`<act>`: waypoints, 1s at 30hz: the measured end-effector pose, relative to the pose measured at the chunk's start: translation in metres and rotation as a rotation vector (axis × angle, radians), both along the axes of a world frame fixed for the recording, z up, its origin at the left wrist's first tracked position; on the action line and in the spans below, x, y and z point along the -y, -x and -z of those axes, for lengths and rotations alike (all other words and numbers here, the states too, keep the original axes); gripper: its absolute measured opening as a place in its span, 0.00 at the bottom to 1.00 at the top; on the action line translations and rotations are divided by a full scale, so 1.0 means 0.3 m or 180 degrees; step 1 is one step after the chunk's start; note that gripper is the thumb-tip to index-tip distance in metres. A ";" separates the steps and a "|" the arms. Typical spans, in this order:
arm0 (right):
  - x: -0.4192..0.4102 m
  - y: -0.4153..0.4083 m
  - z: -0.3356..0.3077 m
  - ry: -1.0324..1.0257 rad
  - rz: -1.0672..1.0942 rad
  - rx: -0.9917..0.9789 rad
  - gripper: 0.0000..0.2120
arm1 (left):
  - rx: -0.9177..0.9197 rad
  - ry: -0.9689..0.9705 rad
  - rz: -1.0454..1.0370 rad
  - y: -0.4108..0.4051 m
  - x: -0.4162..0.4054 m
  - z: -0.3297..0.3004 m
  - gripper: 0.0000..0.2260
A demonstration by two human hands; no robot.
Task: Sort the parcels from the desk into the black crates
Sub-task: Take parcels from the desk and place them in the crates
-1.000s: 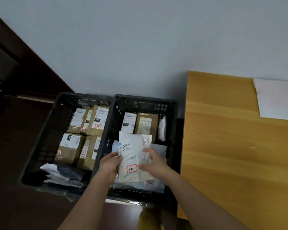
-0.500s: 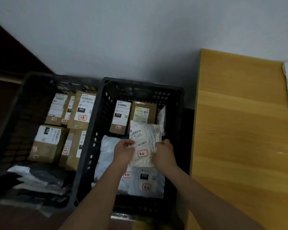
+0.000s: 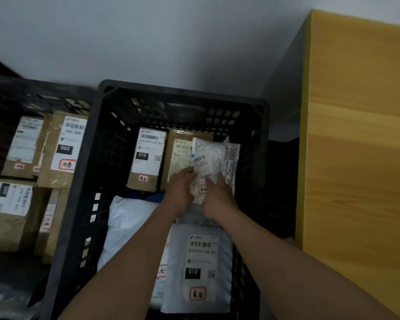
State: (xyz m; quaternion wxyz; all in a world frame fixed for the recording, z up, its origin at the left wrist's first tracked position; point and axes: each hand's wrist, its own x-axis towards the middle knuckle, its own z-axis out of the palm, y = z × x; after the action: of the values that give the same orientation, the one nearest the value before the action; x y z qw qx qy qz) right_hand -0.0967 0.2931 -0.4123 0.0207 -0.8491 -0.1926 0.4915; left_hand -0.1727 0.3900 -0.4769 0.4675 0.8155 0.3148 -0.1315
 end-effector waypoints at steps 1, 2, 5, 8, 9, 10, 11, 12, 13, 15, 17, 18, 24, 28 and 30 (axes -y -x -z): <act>0.003 -0.003 0.013 0.0067 -0.0063 -0.0015 0.37 | 0.0057 0.0117 0.0022 -0.002 -0.009 0.001 0.30; 0.006 -0.007 0.023 0.0124 -0.0091 -0.0037 0.38 | 0.0091 0.0297 0.0029 -0.002 -0.020 0.002 0.31; 0.017 -0.008 0.034 0.0200 -0.0127 -0.0104 0.42 | 0.0024 0.0512 0.0240 0.002 -0.047 -0.012 0.33; 0.027 0.007 0.007 0.0104 -0.0134 -0.0140 0.44 | 0.0032 0.0230 0.0463 0.013 -0.059 -0.038 0.34; 0.030 0.012 -0.010 0.0050 -0.0136 -0.0124 0.45 | 0.0005 0.0100 0.0547 0.018 -0.059 -0.063 0.34; 0.034 0.017 -0.030 -0.0002 -0.0124 -0.0106 0.46 | -0.0048 -0.0047 0.0628 0.026 -0.055 -0.091 0.34; 0.039 0.027 -0.053 -0.0059 -0.0102 -0.0084 0.47 | -0.0131 -0.0220 0.0706 0.038 -0.050 -0.132 0.33; 0.044 0.037 -0.078 -0.0134 -0.0082 -0.0045 0.48 | -0.0261 -0.0400 0.0774 0.049 -0.045 -0.178 0.33; 0.049 0.046 -0.107 -0.0215 -0.0082 -0.0002 0.48 | -0.0435 -0.0581 0.0831 0.061 -0.040 -0.223 0.34; 0.063 0.066 -0.172 -0.0381 -0.0118 0.0096 0.50 | -0.0718 -0.0904 0.0888 0.090 -0.033 -0.321 0.35; 0.077 0.086 -0.250 -0.0558 -0.0203 0.0303 0.50 | -0.0872 -0.1251 0.0954 0.116 -0.025 -0.421 0.36; 0.084 0.094 -0.295 -0.0641 -0.0267 0.0439 0.50 | -0.0889 -0.1444 0.0975 0.126 -0.021 -0.472 0.36; 0.134 0.131 -0.569 -0.0889 -0.0444 0.1236 0.49 | -0.0698 -0.1964 0.0881 0.155 0.001 -0.751 0.35; 0.195 0.086 -0.724 -0.0797 -0.0421 0.1543 0.53 | -0.0564 -0.2008 0.0917 0.109 0.031 -0.904 0.32; 0.246 0.042 -0.791 -0.0739 -0.0348 0.1660 0.55 | -0.0527 -0.1982 0.1018 0.061 0.066 -0.972 0.33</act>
State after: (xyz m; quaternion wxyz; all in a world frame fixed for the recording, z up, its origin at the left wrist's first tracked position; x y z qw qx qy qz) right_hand -0.1092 0.2194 -0.1752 0.0410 -0.9271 -0.2919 0.2317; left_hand -0.1910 0.3703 -0.1852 0.1431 0.9444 0.2449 -0.1663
